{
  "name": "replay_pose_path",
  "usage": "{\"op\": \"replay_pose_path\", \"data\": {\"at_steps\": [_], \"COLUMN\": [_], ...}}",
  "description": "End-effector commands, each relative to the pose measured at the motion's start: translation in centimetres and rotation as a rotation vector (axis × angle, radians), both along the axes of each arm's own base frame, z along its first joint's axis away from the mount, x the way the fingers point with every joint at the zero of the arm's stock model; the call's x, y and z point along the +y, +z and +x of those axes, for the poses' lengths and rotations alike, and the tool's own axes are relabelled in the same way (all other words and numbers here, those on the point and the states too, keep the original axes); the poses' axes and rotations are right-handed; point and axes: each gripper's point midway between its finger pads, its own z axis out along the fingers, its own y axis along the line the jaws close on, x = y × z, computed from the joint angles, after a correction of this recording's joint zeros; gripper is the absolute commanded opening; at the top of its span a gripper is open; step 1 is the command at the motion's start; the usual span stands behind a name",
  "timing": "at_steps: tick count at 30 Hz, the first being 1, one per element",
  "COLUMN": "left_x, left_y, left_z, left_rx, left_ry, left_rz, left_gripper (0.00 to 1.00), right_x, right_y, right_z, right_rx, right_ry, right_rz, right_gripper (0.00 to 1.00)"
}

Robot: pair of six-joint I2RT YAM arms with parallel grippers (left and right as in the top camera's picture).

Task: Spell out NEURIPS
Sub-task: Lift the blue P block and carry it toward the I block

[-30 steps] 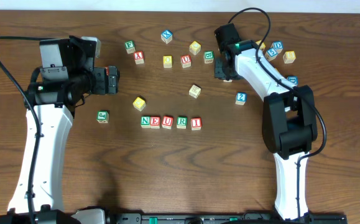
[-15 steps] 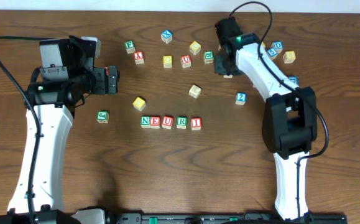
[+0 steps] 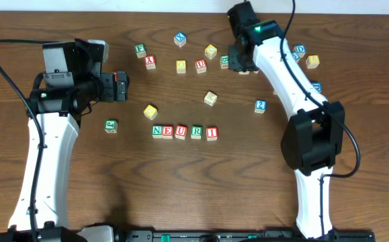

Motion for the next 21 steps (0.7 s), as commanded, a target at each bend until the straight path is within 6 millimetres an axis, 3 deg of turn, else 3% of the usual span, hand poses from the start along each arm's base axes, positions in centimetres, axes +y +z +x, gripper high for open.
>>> {"op": "replay_pose_path", "data": {"at_steps": [1,7,10,16,21], "left_x": [0.0,0.0,0.0,0.0,0.0], "left_y": [1.1,1.1,1.1,1.1,1.1], "left_z": [0.3,0.3,0.3,0.3,0.3], "left_rx": [-0.026,-0.026,-0.026,-0.026,-0.026], "left_ry": [-0.003,-0.003,-0.003,-0.004,-0.003], "left_rz": [-0.008,-0.008,-0.008,-0.008,-0.008], "left_gripper": [0.98,0.98,0.98,0.97,0.98], "right_x": [2.2,3.4,3.6,3.1,3.4], "right_y": [5.6,9.5,10.5,8.9,7.7], "right_z": [-0.8,-2.5,-3.2,-4.3,-5.3], "right_rx": [-0.107,-0.178,-0.187,-0.138,-0.130], "right_ry": [0.036,0.035,0.040,0.031,0.031], "right_rz": [0.025,0.023,0.019,-0.015,-0.011], "right_gripper": [0.10,0.09,0.09,0.04,0.06]}}
